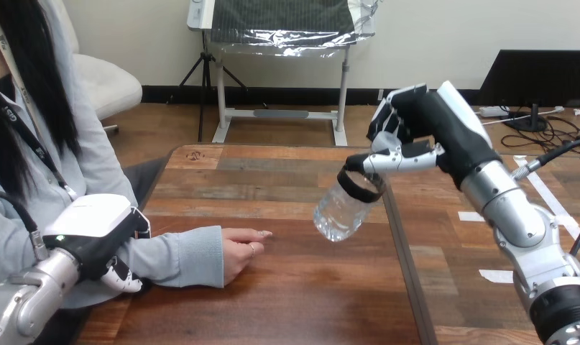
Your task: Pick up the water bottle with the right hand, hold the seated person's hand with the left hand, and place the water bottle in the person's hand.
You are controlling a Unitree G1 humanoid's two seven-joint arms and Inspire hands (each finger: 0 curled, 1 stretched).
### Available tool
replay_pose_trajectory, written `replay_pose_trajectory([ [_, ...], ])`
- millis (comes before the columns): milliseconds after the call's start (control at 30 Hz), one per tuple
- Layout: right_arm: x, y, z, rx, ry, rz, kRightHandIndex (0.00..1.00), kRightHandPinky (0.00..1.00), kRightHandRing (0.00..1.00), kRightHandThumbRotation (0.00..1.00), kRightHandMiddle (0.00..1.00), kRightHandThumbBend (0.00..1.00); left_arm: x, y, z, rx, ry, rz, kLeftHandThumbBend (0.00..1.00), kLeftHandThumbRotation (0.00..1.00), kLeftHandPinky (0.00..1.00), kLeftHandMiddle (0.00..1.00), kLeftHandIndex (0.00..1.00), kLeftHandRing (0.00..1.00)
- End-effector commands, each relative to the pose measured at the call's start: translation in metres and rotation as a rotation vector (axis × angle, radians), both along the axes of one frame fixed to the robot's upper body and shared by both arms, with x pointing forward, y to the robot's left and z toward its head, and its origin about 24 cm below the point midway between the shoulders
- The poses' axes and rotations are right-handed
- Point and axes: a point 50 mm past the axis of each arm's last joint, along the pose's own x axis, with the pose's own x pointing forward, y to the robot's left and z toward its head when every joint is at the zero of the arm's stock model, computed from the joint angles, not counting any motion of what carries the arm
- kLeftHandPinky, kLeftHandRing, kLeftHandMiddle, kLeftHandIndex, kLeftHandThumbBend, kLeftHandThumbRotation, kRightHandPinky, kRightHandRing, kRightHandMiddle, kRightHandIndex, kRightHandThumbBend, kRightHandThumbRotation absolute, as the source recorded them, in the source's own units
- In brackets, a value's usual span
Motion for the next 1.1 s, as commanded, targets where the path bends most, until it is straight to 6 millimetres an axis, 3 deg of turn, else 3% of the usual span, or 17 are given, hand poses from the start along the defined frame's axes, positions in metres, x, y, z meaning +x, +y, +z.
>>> replay_pose_trajectory([
  [0,0.018,0.012,0.037,0.035,-0.12,0.015,0.27,0.12,0.17,0.0,0.25,0.66,0.002,-0.013,0.007,-0.058,-0.052,-0.051,0.85,0.0,0.31,0.4,0.41,0.34],
  [1067,0.025,0.022,0.021,0.002,-0.042,0.006,0.29,0.16,0.2,0.0,0.29,0.69,0.011,-0.028,0.046,-0.143,-0.179,-0.094,0.87,0.0,0.26,0.35,0.34,0.29],
])
